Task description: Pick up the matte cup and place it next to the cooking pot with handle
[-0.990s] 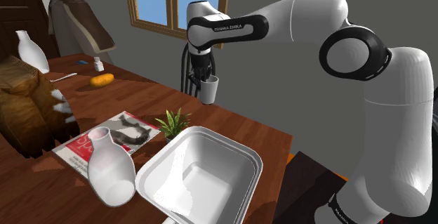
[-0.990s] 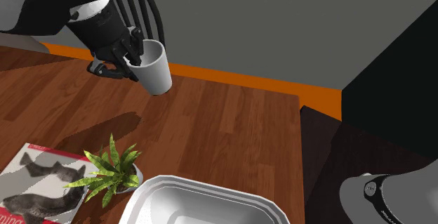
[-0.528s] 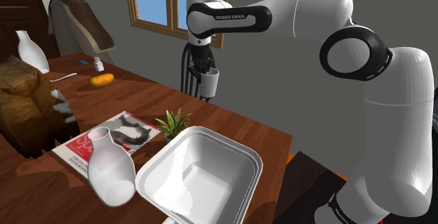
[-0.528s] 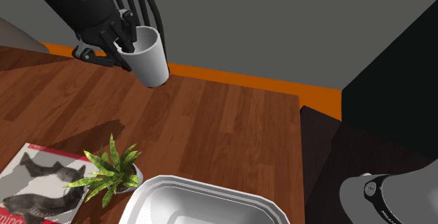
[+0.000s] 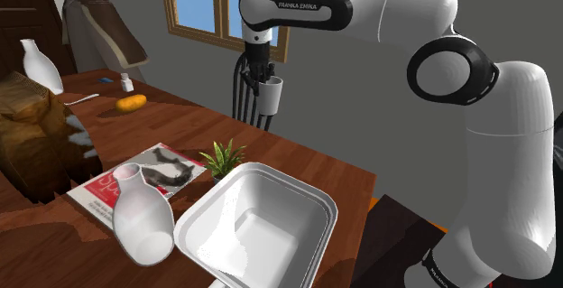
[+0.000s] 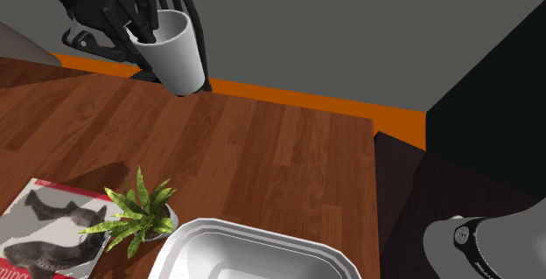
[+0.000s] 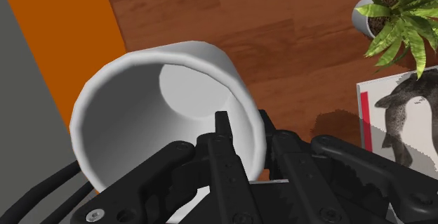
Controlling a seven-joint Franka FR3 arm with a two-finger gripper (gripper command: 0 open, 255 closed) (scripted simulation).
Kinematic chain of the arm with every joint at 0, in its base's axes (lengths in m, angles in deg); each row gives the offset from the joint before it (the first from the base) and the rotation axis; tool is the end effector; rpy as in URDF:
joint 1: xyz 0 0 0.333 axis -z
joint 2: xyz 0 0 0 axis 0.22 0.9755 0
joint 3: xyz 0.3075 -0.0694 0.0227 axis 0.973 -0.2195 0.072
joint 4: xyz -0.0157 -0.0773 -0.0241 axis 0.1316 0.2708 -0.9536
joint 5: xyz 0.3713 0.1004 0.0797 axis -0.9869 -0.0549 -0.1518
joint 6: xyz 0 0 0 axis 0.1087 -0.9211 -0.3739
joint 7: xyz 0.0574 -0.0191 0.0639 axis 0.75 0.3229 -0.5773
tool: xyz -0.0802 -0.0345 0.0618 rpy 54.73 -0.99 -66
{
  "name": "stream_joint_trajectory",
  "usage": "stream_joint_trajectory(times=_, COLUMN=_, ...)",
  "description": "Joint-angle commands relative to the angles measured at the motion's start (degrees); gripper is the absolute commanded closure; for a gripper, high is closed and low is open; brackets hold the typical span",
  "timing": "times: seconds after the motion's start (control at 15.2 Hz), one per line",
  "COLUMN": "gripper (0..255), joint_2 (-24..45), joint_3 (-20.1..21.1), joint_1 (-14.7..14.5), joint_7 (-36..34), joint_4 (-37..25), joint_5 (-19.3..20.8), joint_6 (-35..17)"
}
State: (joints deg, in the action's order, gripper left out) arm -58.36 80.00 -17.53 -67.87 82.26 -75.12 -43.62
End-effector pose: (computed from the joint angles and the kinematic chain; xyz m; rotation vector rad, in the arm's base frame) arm 0.6834 0.1077 0.5276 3.0540 0.1362 -0.0232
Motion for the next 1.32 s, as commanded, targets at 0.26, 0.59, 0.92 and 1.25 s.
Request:
stream_joint_trajectory(times=0.26, gripper=255, joint_2=1.8, joint_3=-0.1, joint_1=-0.5, joint_7=0.5, joint_4=-7.7, joint_5=0.2, joint_6=5.8)
stream_joint_trajectory(times=0.59, gripper=255, joint_2=5.0, joint_3=-0.2, joint_1=-1.1, joint_7=1.0, joint_4=-16.8, joint_5=0.5, joint_6=11.8)
stream_joint_trajectory(times=0.92, gripper=255, joint_2=-9.3, joint_3=0.8, joint_1=-0.7, joint_7=-1.3, joint_4=4.7, joint_5=-0.8, joint_6=4.8)
stream_joint_trajectory(times=1.25, gripper=255, joint_2=-22.1, joint_3=1.9, joint_1=-1.2, joint_7=-3.6, joint_4=22.1, joint_5=-2.5, joint_6=0.2)
